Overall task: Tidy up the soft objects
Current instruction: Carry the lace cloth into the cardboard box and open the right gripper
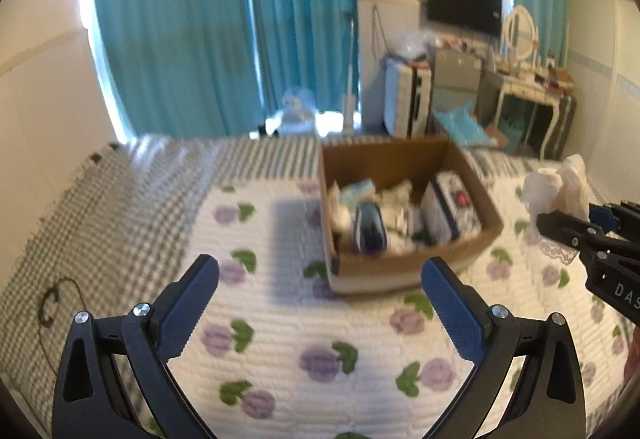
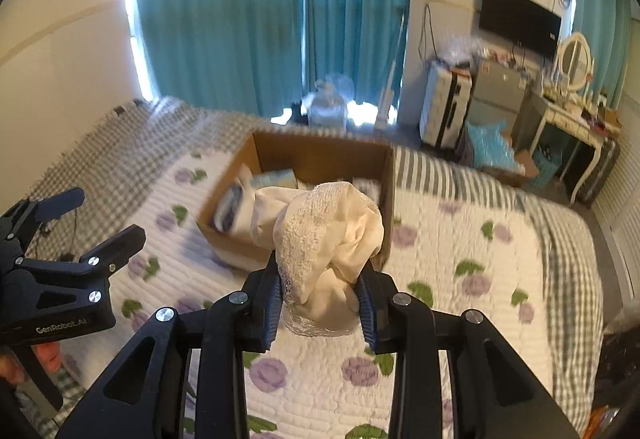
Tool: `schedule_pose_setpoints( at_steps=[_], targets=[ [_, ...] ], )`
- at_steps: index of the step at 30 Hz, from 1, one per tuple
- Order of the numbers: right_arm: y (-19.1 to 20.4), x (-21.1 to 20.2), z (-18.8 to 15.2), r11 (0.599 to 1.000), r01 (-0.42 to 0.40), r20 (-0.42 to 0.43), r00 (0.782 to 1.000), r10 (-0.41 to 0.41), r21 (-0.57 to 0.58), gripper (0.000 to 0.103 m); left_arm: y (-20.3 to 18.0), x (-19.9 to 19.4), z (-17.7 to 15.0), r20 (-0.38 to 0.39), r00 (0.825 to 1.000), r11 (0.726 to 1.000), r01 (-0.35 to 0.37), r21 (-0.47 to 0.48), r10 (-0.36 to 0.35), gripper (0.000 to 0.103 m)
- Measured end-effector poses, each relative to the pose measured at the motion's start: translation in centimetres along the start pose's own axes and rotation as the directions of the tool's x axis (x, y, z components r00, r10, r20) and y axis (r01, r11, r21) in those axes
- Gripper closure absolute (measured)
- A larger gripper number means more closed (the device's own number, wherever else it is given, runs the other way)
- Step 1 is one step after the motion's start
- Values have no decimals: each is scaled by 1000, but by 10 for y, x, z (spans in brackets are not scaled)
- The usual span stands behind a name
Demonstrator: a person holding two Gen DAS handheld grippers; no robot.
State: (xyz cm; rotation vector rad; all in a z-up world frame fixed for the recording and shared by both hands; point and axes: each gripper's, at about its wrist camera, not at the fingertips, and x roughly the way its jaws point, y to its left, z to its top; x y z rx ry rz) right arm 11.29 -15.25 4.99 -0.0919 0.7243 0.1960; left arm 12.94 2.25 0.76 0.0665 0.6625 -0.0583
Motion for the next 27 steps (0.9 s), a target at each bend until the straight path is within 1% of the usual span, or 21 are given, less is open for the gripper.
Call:
schedule_pose_setpoints(
  at_steps=[5,8,11,14,17,18,22,25,26,27],
  targets=[
    [7,-14,32,1000,-9,57,998,10,-12,71,12,-14,30,80,997,1000,-11,-16,12,0],
    [10,-10,51,1000,-18,75,997,19,-10,71,16,-11,46,109,994,1000,-15,-21,17,0],
    [12,5,68,1000,-22,86,996,23,-8,71,21,1,61,130,991,1000,-22,-22,24,0],
    [11,34,81,999,-39,73,997,38,15,71,23,16,70,141,989,999,-34,-25,37,0],
    [10,67,88,999,-40,47,998,39,20,71,31,44,79,142,989,998,-37,-43,42,0],
    [12,85,89,999,-38,29,999,38,20,71,32,51,80,139,989,998,-36,-44,42,0],
    [10,140,85,999,-24,-26,999,25,21,71,34,84,81,136,990,999,-27,-43,32,0],
    [9,175,77,1000,-20,-54,998,21,24,71,35,110,76,124,992,999,-18,-37,22,0],
    [7,182,75,999,-17,-57,998,19,31,70,37,120,74,121,992,999,-21,-39,26,0],
    [4,193,73,999,-17,-65,998,20,44,66,38,125,73,118,993,999,-23,-41,28,0]
  ],
)
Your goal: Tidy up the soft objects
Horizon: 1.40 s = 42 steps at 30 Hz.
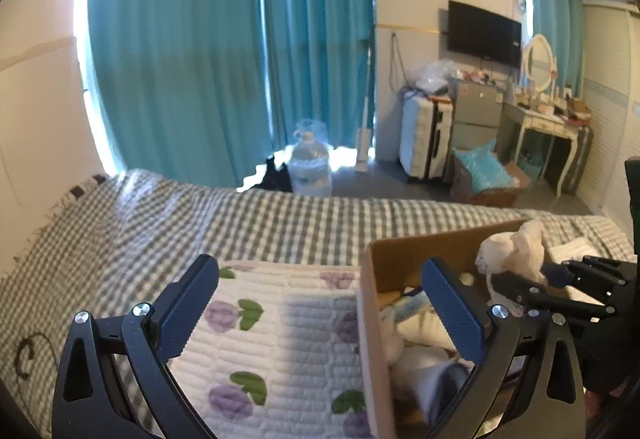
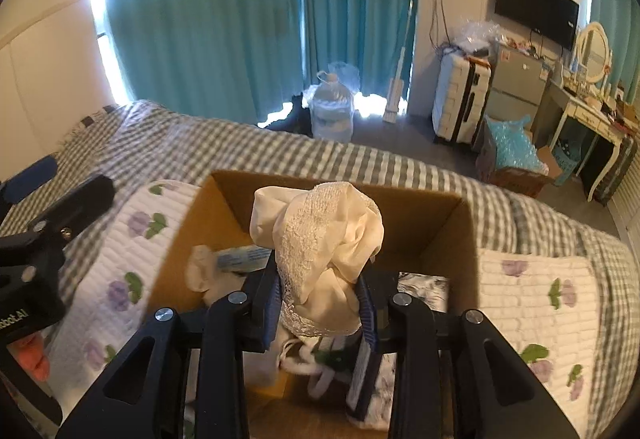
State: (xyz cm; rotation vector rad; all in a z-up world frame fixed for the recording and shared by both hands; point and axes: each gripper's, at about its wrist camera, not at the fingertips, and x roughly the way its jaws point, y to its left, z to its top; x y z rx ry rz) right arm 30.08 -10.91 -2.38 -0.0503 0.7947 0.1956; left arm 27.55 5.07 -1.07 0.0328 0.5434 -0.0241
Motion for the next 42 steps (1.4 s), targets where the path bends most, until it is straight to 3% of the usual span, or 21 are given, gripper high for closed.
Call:
schedule_pose_setpoints(
  at_steps=[2,3,7,11,17,22,26,30,34,39,42],
  targets=[
    [-5,12,-1,1000,-7,-17,1000,8,27,33,3,10,-4,-14,1000,1000,0,-5,0,0],
    [-9,17,-1,999,-2,-15,1000,3,51,29,5,16,-7,-22,1000,1000,2,-9,-2,0],
    [-23,13,4,993,-6,15,1000,4,119,28,5,19,-8,-30,1000,1000,-4,-11,3,0],
    [-32,-19,11,991,14,58,998,-22,137,26,3,-1,2,-6,1000,1000,-10,4,10,0],
    [-25,-135,29,993,66,197,977,-85,102,21,-3,-84,35,99,995,1000,-12,20,10,0],
    [-11,-248,40,993,101,330,937,-118,67,17,-9,-182,65,243,970,1000,-5,19,0,0],
    [5,-334,34,993,107,440,891,-114,40,8,-12,-258,79,345,939,1000,15,20,-21,0],
    [17,-383,15,992,123,502,858,-112,12,0,-13,-316,77,416,909,999,20,27,-30,0],
    [21,-406,-17,992,125,549,829,-109,9,0,-11,-336,60,426,904,1000,13,11,-17,0],
    [11,-392,-58,993,117,545,830,-116,32,0,-17,-330,30,432,901,998,-53,12,43,0],
    [1,-367,-76,990,127,540,831,-136,55,0,-15,-315,16,418,908,999,-25,-24,32,0]
  ],
)
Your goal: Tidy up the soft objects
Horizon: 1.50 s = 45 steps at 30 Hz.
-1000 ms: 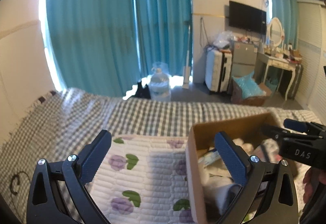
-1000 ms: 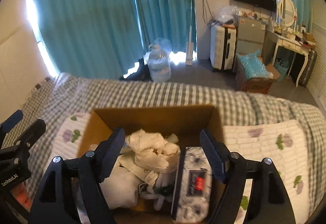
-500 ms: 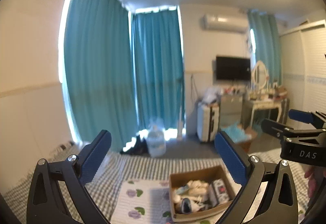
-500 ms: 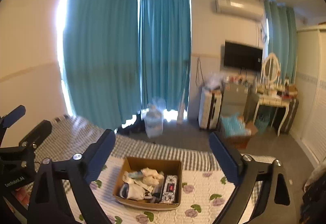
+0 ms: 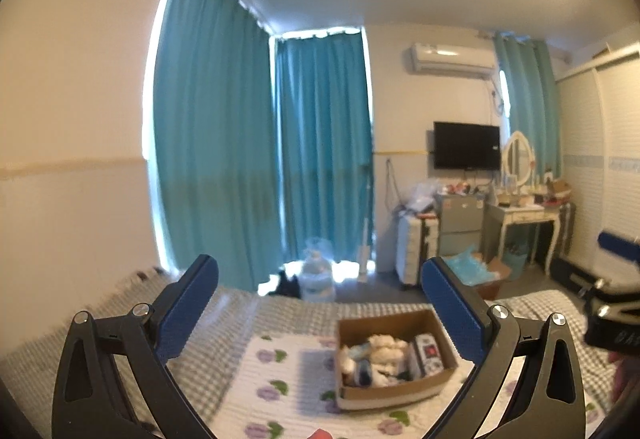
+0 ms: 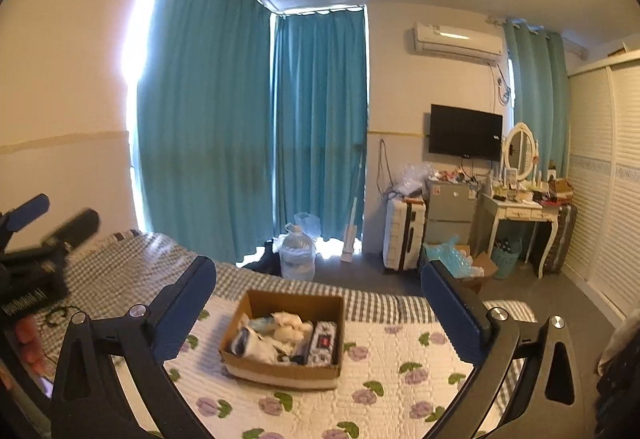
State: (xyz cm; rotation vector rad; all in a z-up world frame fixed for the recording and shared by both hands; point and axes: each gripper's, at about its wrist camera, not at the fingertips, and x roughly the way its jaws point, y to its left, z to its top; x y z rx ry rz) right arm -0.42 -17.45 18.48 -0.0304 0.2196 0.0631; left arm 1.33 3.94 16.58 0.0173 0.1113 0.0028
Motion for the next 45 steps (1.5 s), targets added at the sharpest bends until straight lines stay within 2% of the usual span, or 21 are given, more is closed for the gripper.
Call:
schedule_pose_setpoints(
  at_steps=[2,7,9,12,18,20,45],
  targets=[
    [-8,16,-21,1000,21,-11,1000,-21,21,0,-1,6,-13,-22,1000,1000,2,-20,-2,0],
    [-18,56,-78,999,15,-37,999,-14,44,0,-9,33,-63,-60,998,1000,-26,-13,25,0],
    [-19,70,-102,999,18,-38,999,-16,51,0,-12,48,-87,-113,994,1000,3,-12,-4,0],
    [-24,91,-129,996,-1,-73,997,7,85,0,-19,69,-124,-182,983,1000,7,7,-6,0],
    [-21,120,-158,999,15,-149,989,-10,32,0,-33,86,-161,-248,968,999,34,22,-27,0],
    [-21,122,-161,1000,12,-150,989,-8,27,0,-35,86,-164,-251,967,999,53,4,-50,0],
    [-13,114,-160,1000,2,-148,989,0,12,0,-32,91,-168,-275,960,999,50,-6,-50,0]
  ],
)
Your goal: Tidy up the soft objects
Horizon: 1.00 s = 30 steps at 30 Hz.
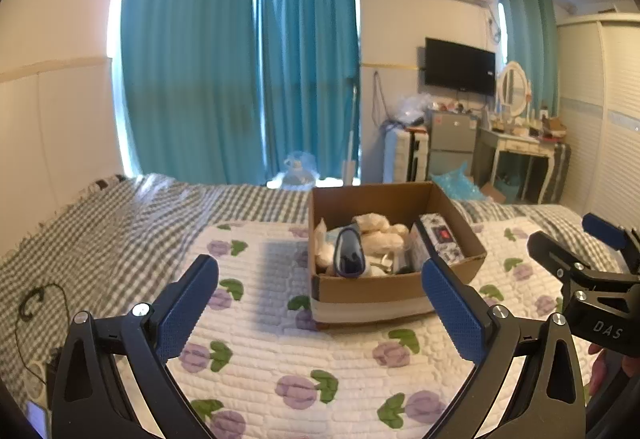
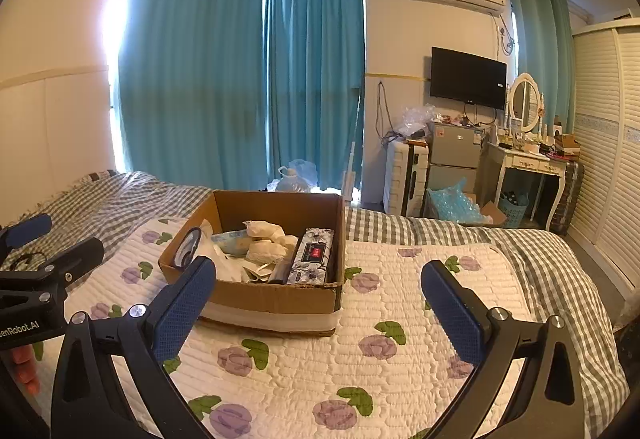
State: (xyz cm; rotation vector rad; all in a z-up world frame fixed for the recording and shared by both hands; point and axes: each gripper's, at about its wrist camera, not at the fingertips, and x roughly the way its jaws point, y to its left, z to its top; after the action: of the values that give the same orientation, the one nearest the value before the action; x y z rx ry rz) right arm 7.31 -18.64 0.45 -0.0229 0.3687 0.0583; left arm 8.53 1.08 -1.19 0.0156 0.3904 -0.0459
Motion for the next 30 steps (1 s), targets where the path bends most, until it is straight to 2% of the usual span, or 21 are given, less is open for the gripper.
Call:
schedule_pose_setpoints(
  at_steps=[30],
  targets=[
    [-1,5,-2,1000,-7,-13,1000,7,13,0,5,1,-3,-15,1000,1000,-10,-7,10,0]
  ],
)
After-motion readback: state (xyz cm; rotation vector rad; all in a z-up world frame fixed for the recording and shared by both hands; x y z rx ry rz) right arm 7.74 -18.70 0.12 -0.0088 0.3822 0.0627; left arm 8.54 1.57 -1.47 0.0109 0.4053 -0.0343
